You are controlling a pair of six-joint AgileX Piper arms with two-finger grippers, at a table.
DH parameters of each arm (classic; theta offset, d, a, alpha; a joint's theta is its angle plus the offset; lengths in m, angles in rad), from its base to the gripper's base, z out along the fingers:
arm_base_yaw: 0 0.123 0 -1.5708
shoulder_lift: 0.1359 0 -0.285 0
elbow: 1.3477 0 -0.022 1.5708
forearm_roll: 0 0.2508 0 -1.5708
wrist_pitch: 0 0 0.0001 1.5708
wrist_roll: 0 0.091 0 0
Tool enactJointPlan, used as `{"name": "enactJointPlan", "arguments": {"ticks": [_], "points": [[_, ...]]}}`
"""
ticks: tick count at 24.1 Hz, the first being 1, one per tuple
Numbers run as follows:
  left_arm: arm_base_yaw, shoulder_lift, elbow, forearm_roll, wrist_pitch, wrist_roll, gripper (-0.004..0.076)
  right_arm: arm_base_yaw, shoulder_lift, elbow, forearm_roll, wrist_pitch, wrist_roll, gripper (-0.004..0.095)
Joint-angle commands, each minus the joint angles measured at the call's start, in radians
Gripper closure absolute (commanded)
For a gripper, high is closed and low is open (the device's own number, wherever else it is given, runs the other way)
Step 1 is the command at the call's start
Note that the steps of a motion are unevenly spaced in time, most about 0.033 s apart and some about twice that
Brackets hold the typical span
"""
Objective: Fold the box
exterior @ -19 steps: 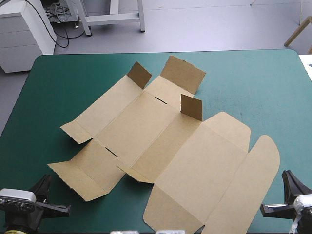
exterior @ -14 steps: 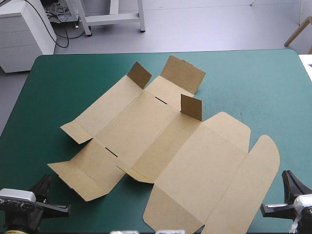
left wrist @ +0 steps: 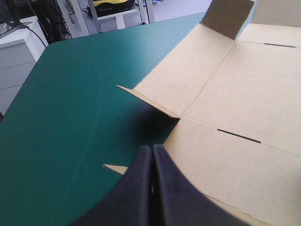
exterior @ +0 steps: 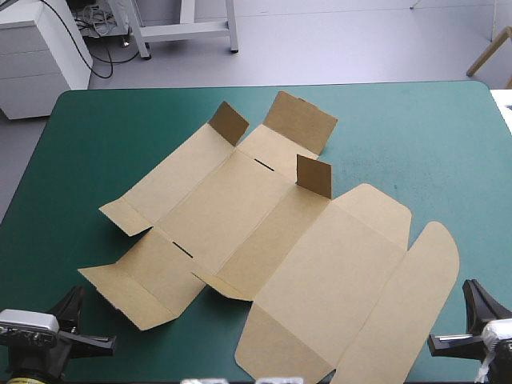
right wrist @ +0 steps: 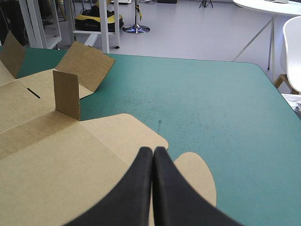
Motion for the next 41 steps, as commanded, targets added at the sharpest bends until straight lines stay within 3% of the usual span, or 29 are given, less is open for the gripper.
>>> {"name": "enactJointPlan", "arguments": {"ticks": [1,3,6,7,9,12,18,22,27,36,41], "points": [[-0.005,0.015,-0.020,-0.010,-0.075,-0.009,0.0734,0.004,-0.020,-0.020,-0.001,-0.079,-0.004,0.0870],[-0.005,0.015,-0.020,-0.010,-0.075,-0.009,0.0734,0.004,-0.020,-0.020,0.003,-0.079,-0.011,0.0796],[-0.005,0.015,-0.020,-0.010,-0.075,-0.009,0.0734,0.004,-0.018,-0.020,0.027,-0.079,-0.044,0.0593],[-0.005,0.015,-0.020,-0.010,-0.075,-0.009,0.0734,0.004,-0.018,-0.020,0.034,-0.079,-0.050,0.0443],[-0.005,0.015,-0.020,-0.010,-0.075,-0.009,0.0734,0.004,-0.018,-0.020,0.034,-0.079,-0.051,0.0259],[-0.005,0.015,-0.020,-0.010,-0.075,-0.009,0.0734,0.004,-0.018,-0.020,0.035,-0.079,-0.051,0.0084],[-0.005,0.015,-0.020,-0.010,-0.075,-0.009,0.0734,0.004,0.000,-0.020,0.035,-0.077,-0.090,0.0071],[-0.005,0.015,-0.020,-0.010,-0.075,-0.009,0.0734,0.004,0.138,-0.076,0.060,-0.076,-0.174,0.0071],[-0.005,0.015,-0.020,-0.010,-0.075,-0.009,0.0734,0.004,0.495,-0.305,0.156,-0.062,-0.350,0.0073],[-0.005,0.015,-0.020,-0.019,-0.075,-0.009,0.0734,0.005,1.116,-0.718,0.405,0.135,-0.525,0.0073],[-0.005,0.015,-0.020,-0.017,-0.075,-0.013,0.0734,0.077,1.345,-0.913,0.381,0.218,-0.519,0.0075]]}}
